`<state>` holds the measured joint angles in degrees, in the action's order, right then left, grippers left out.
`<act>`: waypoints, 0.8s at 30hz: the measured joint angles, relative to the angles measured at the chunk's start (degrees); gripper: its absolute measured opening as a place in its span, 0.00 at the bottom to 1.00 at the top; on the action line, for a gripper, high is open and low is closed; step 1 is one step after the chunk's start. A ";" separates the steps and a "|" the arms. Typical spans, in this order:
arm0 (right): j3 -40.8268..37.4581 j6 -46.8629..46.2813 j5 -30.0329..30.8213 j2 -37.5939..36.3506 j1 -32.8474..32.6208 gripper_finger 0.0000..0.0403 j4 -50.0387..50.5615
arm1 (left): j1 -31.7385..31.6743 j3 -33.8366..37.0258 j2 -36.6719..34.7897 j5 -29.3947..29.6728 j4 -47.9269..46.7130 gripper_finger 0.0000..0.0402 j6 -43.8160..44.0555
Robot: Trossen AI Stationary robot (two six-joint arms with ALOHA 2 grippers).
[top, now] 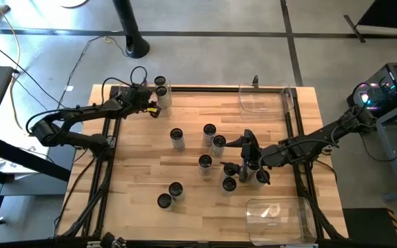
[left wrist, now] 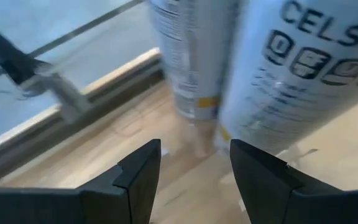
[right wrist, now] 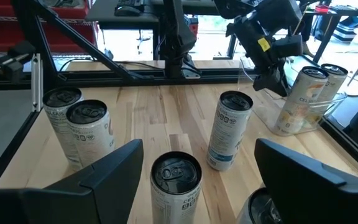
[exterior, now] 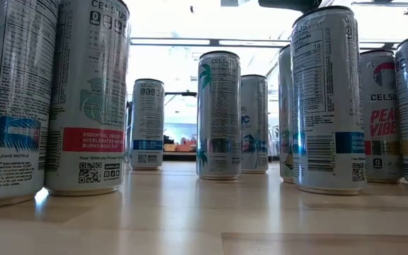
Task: Sort soda cans
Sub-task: Put the white-yellow soda cans into the top left transparent bin
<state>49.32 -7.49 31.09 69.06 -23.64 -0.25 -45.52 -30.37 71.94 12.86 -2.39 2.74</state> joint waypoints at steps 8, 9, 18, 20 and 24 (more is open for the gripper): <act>0.00 -0.20 0.00 0.00 0.00 0.76 0.00 | -2.54 0.00 -3.38 1.43 -1.61 0.46 0.10; 0.00 -0.22 0.03 0.00 0.00 0.76 0.00 | -2.53 0.00 -4.08 1.72 -1.92 0.46 0.10; 0.02 -6.21 3.35 0.00 3.06 0.76 5.09 | 5.23 0.00 -18.35 2.88 -7.99 0.46 1.13; 0.02 -5.99 1.54 0.00 4.24 0.76 5.59 | 9.20 0.00 -21.54 2.74 -9.24 0.46 1.93; 0.02 -3.32 -1.22 0.00 5.42 0.76 5.58 | 18.58 0.00 -25.97 2.75 -9.99 0.46 3.44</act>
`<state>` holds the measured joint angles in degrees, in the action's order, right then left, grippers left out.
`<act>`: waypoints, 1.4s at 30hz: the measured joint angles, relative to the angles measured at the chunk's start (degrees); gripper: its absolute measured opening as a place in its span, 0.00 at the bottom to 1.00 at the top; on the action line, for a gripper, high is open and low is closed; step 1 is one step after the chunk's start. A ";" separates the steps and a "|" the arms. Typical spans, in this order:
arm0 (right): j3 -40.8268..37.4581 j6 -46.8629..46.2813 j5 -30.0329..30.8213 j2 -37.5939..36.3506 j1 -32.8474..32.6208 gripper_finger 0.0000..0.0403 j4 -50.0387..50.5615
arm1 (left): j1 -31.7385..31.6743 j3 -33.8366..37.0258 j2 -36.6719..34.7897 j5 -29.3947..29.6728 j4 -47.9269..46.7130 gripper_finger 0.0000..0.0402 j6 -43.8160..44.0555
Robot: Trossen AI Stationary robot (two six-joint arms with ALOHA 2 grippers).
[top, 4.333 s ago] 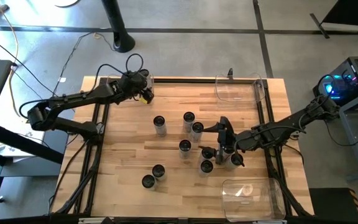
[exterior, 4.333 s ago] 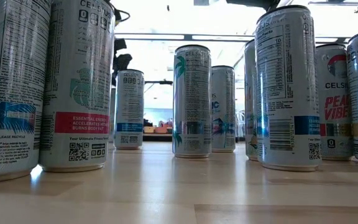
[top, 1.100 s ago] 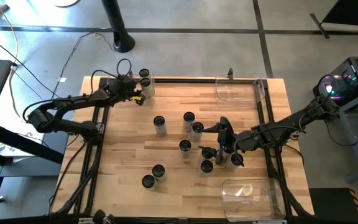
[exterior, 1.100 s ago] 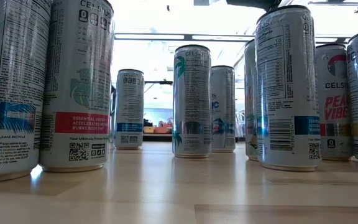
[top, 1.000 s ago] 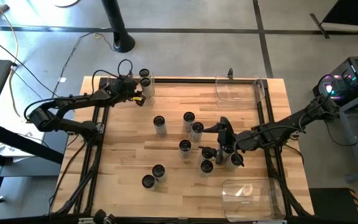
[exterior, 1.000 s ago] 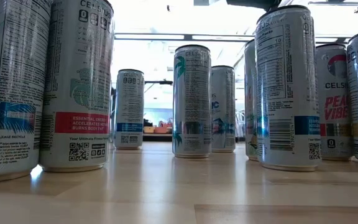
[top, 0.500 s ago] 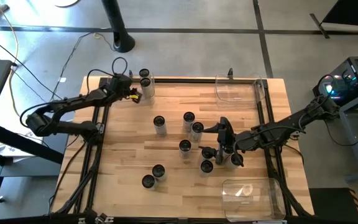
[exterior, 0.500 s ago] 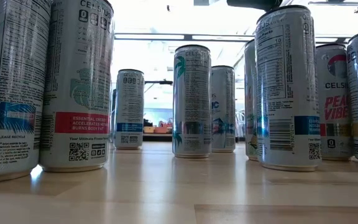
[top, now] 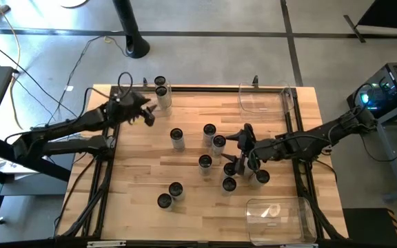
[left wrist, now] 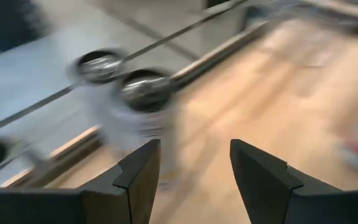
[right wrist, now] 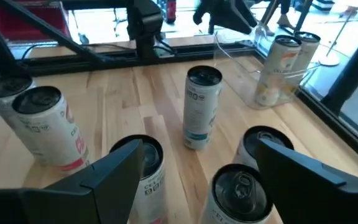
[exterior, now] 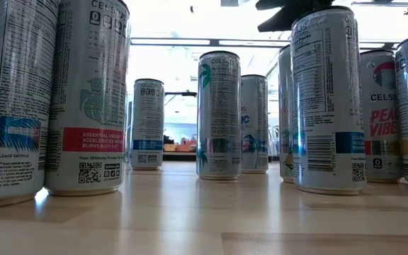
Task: Sort soda cans
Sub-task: Put the white-yellow soda cans into the top left transparent bin
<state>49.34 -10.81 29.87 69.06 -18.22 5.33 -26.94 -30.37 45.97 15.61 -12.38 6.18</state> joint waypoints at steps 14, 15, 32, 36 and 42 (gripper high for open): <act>22.04 -33.19 -6.28 -0.04 -13.06 0.76 53.73 | 22.80 0.00 0.57 9.95 1.07 0.46 1.23; 22.54 -37.33 -7.30 -0.04 -15.06 0.76 55.83 | 23.36 0.00 0.89 10.86 1.07 0.46 1.30; 22.25 -69.26 -0.34 12.82 -35.20 0.76 71.10 | 25.21 0.00 4.86 13.74 1.89 0.46 2.70; 21.10 -71.31 -1.42 13.38 -35.04 0.76 71.85 | 25.18 0.00 4.88 13.74 1.95 0.46 2.67; 19.36 -74.28 -2.77 12.79 -34.18 0.76 72.02 | 25.18 0.00 4.88 13.75 1.79 0.46 2.04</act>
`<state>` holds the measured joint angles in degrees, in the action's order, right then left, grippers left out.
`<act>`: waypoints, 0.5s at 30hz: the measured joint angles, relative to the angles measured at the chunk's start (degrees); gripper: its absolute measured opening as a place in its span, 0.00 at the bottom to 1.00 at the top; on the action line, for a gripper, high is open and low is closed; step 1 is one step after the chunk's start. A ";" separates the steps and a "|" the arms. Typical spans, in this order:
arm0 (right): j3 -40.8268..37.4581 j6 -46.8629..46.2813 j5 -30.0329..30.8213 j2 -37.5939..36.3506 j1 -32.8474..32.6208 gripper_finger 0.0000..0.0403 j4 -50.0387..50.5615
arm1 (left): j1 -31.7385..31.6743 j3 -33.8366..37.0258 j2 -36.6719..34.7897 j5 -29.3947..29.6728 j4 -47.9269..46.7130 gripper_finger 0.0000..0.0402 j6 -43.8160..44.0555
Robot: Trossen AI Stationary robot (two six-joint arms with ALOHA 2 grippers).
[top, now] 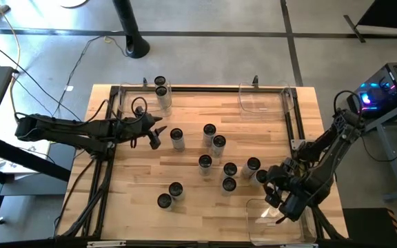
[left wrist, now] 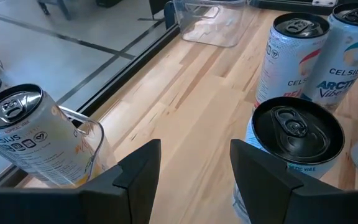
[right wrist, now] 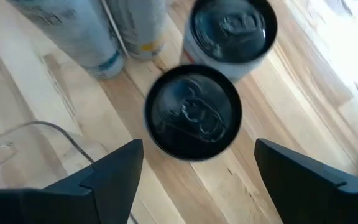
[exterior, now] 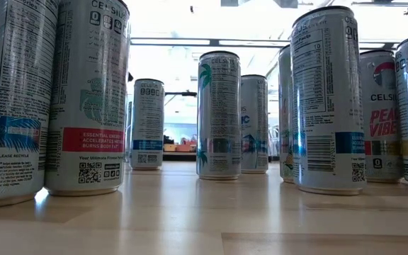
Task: Sort soda cans
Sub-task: Put the white-yellow soda cans into the top left transparent bin
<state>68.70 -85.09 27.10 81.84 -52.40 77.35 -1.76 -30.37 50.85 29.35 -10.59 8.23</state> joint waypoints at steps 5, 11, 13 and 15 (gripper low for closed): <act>-0.63 1.65 -2.30 -0.02 2.93 0.79 -0.42 | 0.00 0.00 0.00 0.01 0.09 0.46 -0.35; -0.64 7.58 -4.16 -0.04 6.69 0.85 -2.41 | 0.00 0.00 0.00 -0.01 0.08 0.46 -0.35; -0.65 9.84 -3.95 -0.04 7.75 0.85 -2.78 | 0.00 0.00 0.00 -0.01 0.09 0.46 -0.35; -0.65 11.70 -3.63 -0.04 8.67 0.85 -2.87 | 0.00 0.00 0.00 -0.01 0.09 0.46 -0.33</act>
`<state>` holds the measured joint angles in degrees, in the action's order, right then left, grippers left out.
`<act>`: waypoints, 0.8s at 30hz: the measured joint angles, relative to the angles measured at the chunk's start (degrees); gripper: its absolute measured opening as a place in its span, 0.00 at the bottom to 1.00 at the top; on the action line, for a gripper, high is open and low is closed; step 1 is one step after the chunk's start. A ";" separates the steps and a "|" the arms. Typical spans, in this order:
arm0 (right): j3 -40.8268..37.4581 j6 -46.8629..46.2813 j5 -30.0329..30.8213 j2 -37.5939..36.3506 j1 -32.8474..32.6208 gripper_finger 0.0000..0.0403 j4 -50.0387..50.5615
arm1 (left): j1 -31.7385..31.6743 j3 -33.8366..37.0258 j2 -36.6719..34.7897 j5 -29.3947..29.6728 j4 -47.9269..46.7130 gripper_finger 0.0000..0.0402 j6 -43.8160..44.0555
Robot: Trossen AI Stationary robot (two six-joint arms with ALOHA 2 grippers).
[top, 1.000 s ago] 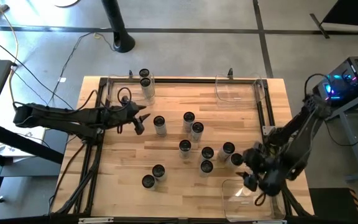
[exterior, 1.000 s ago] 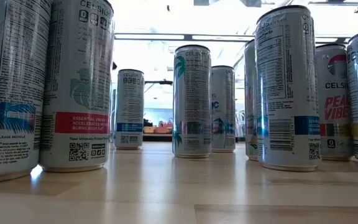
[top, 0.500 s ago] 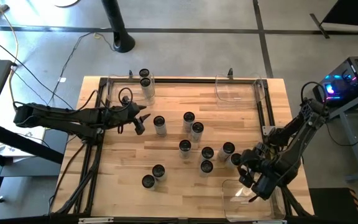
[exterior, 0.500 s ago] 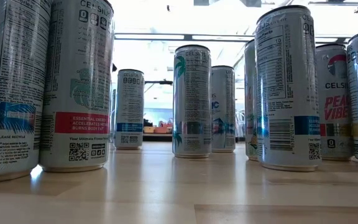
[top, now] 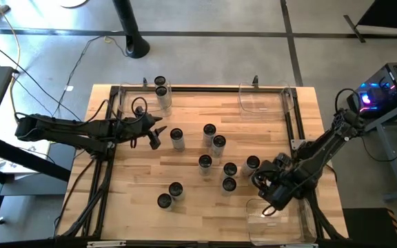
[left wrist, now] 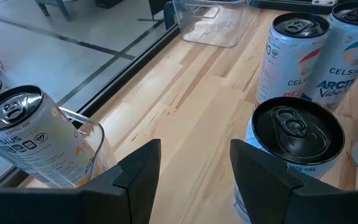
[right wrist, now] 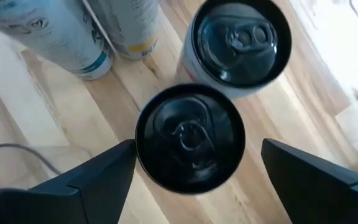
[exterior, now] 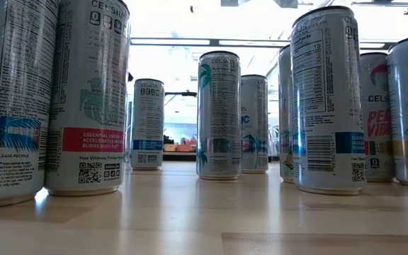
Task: Sort soda cans
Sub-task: Put the white-yellow soda cans into the top left transparent bin
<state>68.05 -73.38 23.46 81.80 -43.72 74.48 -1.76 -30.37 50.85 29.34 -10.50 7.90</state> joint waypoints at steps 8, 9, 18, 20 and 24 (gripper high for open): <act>-0.18 5.31 0.26 0.00 3.34 0.85 -2.04 | 0.00 0.00 0.00 -0.13 -0.87 0.46 0.46; -0.51 6.02 0.16 -0.04 3.70 0.85 -3.09 | 0.00 0.00 0.00 -0.13 -0.92 0.46 0.46; -5.77 8.92 -3.86 -0.02 6.25 0.83 -10.66 | 0.00 0.00 0.00 -0.24 -1.75 0.46 1.49; -6.01 8.96 -4.60 -0.02 6.25 0.79 -10.61 | 0.00 0.00 0.00 -0.24 -1.81 0.46 1.51; -5.21 8.93 -6.50 -0.02 6.25 0.64 -9.20 | -0.01 0.00 0.00 -0.24 -1.79 0.46 1.53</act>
<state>62.84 -64.45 16.96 81.78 -37.47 65.28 -1.77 -30.37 50.85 29.10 -12.29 9.43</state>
